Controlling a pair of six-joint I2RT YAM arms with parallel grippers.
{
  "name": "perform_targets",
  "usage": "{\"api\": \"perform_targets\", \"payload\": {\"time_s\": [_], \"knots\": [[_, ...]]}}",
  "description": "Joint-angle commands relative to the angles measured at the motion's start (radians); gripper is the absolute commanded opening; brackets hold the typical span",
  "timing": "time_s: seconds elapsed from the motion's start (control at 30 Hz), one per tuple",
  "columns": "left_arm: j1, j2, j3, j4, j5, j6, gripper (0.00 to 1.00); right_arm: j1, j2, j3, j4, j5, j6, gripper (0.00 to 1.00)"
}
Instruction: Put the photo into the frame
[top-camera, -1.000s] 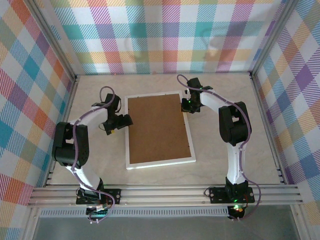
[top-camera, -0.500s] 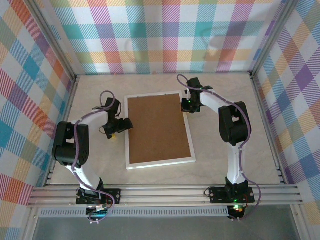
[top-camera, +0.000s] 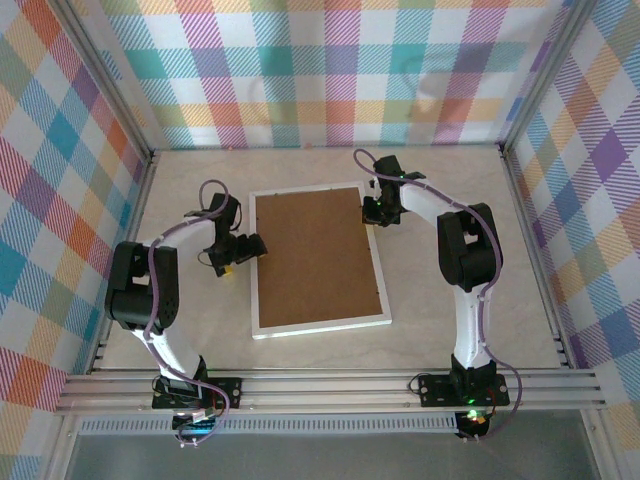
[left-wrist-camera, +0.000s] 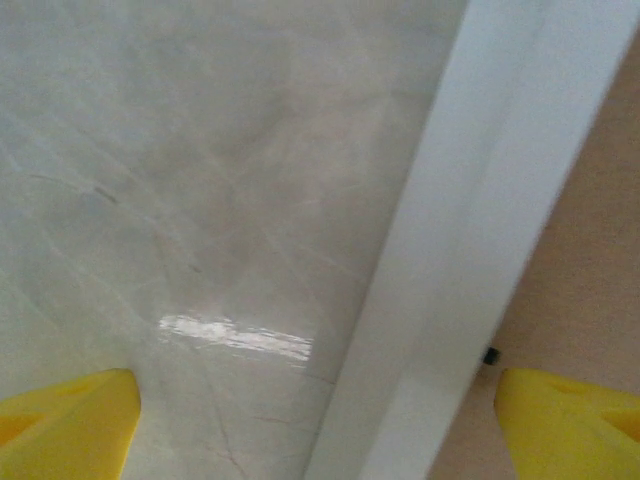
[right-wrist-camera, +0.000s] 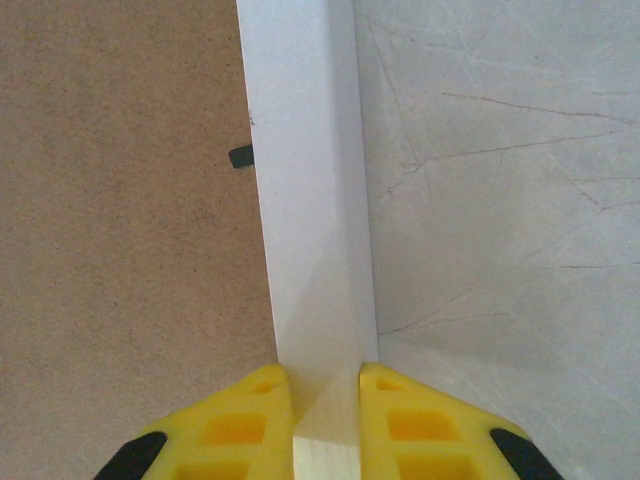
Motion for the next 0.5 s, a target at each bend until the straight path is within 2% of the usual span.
{"api": "perform_targets", "payload": {"time_s": [0.0, 0.47], "knots": [[0.001, -0.027, 0.071, -0.063, 0.014, 0.026, 0.92, 0.014, 0.025, -0.006, -0.099, 0.009, 0.011, 0.16], [0.032, 0.001, 0.048, -0.083, -0.064, 0.058, 0.92, 0.013, 0.025, -0.009, -0.096, 0.004, 0.012, 0.16]]}}
